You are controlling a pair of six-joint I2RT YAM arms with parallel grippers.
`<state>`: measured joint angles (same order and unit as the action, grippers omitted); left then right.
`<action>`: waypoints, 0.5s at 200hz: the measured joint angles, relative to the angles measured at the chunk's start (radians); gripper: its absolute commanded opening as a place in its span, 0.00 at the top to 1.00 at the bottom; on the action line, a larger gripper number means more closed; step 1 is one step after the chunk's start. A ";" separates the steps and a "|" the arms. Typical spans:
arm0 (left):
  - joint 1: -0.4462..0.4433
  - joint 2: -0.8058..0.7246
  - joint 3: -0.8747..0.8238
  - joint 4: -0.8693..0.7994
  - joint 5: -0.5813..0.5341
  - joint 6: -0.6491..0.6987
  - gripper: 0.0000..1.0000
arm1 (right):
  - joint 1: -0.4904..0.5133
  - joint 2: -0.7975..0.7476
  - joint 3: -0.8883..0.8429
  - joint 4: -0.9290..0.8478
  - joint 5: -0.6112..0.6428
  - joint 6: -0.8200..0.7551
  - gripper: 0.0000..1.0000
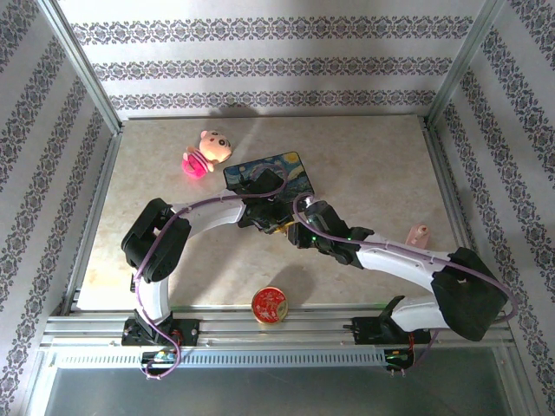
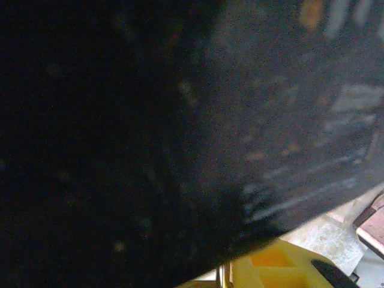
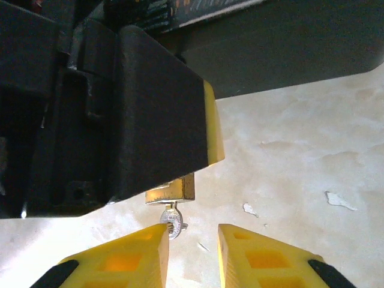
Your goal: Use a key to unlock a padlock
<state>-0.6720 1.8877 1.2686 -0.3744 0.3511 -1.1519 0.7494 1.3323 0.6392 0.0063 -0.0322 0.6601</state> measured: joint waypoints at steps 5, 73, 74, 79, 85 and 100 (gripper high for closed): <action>0.000 0.000 0.000 0.000 0.000 0.000 0.78 | -0.001 0.003 -0.002 0.006 -0.009 0.005 0.73; 0.000 0.000 0.000 0.000 0.001 0.000 0.78 | -0.021 0.069 -0.024 0.129 -0.079 0.062 0.79; 0.000 0.000 0.000 0.000 0.001 0.000 0.78 | -0.021 0.071 -0.025 0.133 -0.082 0.063 0.79; 0.000 0.000 0.000 0.000 0.001 0.000 0.78 | -0.021 0.078 -0.027 0.143 -0.084 0.070 0.79; 0.000 0.000 0.000 0.000 0.000 0.000 0.78 | -0.024 0.088 -0.029 0.157 -0.091 0.076 0.82; 0.000 0.000 -0.001 0.000 -0.007 0.001 0.73 | -0.028 0.097 -0.034 0.182 -0.105 0.090 0.91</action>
<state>-0.6720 1.8877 1.2675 -0.3740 0.3439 -1.1507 0.7216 1.4296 0.6056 0.1886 -0.1368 0.7506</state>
